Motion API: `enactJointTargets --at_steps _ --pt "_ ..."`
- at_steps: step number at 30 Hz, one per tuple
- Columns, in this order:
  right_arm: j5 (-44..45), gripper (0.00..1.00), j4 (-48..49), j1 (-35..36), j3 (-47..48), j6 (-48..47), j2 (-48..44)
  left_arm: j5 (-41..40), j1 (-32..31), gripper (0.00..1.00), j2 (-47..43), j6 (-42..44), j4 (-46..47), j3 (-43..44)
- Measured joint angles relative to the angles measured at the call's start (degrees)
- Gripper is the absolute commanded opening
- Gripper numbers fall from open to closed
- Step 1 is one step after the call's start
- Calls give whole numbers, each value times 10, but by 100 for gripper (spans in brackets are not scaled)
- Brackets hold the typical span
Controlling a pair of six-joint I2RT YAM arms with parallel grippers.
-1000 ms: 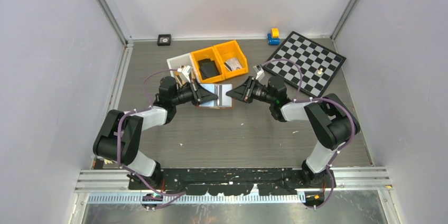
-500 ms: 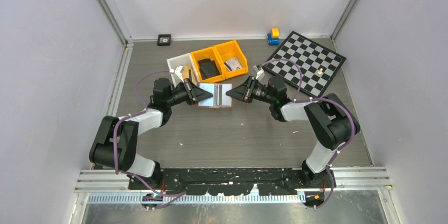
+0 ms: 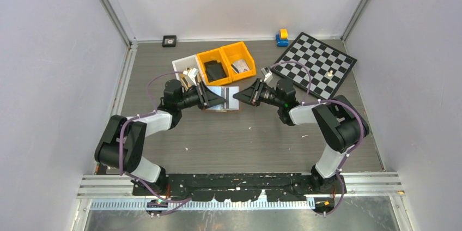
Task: Take the credit cards out of the card holder
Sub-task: Remove the credit card from the card holder.
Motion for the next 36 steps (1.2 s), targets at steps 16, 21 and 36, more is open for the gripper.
enactJointTargets --at_steps 16,21,36 --pt "7 1 -13 0 0 -11 0 5 -3 21 21 -8 17 4" --pt "7 3 15 -5 0 -1 0 15 1 19 46 -77 134 -12" --pt "7 0 62 -11 7 23 0 45 5 18 91 -173 278 -19"
